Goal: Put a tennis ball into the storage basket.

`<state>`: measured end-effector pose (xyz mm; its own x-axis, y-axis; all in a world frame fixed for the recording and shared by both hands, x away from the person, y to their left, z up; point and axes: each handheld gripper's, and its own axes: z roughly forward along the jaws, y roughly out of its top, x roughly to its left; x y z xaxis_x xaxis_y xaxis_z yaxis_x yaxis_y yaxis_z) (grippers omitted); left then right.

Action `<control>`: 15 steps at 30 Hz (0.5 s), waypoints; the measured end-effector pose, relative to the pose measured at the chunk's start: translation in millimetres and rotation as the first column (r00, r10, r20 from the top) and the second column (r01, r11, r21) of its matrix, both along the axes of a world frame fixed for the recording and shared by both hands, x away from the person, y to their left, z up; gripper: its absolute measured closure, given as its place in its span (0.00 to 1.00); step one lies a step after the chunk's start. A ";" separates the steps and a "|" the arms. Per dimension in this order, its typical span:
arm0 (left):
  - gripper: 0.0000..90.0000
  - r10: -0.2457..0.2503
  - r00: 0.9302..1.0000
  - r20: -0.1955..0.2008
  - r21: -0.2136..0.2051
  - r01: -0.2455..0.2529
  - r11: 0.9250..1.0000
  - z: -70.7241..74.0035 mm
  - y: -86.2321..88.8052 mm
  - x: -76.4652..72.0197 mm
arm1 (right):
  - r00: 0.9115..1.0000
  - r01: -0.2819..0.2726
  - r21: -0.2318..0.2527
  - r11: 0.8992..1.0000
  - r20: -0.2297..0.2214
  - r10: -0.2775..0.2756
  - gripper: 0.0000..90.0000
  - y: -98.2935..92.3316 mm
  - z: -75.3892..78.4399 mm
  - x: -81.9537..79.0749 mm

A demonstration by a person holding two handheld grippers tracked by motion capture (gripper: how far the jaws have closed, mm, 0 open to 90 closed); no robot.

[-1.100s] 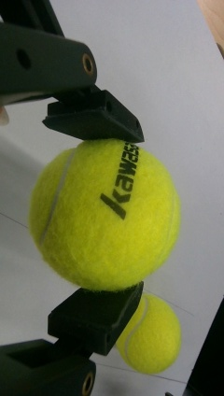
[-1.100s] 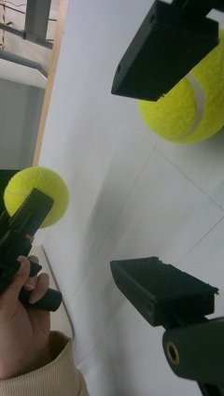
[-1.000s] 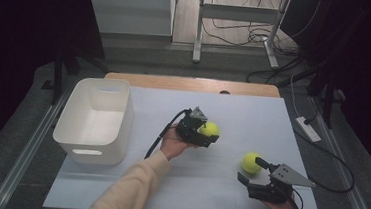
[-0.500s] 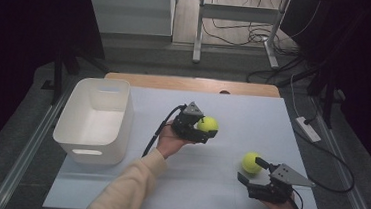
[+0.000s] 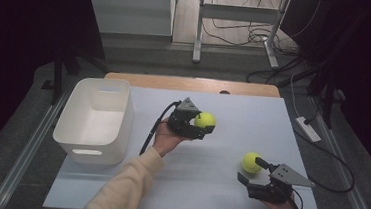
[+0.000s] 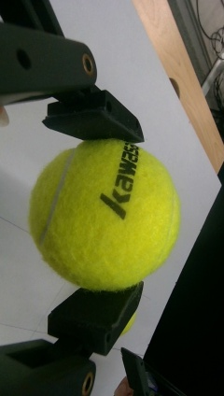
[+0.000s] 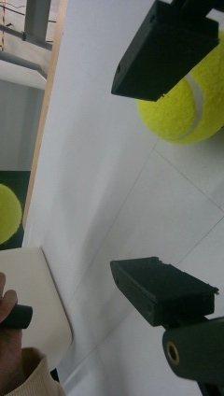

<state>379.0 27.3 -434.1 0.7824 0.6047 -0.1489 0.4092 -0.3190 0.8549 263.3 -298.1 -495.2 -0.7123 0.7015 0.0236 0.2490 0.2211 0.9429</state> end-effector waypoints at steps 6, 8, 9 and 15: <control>0.29 0.006 1.000 0.022 -0.007 -0.006 1.000 7.6 5.3 -3.4 | 1.000 0.000 0.001 1.000 0.000 0.000 0.15 0.1 -0.1 0.0; 0.29 0.008 1.000 0.026 -0.013 -0.007 1.000 9.9 6.1 -4.7 | 1.000 0.000 0.001 1.000 0.000 0.000 0.15 0.4 -0.2 -0.1; 0.29 0.008 1.000 0.030 -0.015 -0.008 1.000 11.1 6.6 -5.2 | 1.000 0.000 0.000 1.000 -0.001 0.000 0.15 0.5 -0.2 -0.1; 0.29 0.012 0.999 0.048 -0.016 -0.012 1.000 17.8 9.2 -7.4 | 1.000 0.004 0.000 1.000 -0.001 -0.004 0.15 0.3 -0.3 0.1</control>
<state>371.6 36.5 -416.3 0.7817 0.6118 -0.1208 0.3709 -0.3003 0.8788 263.4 -297.9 -495.5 -0.7095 0.7043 0.0241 0.2508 0.2204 0.9426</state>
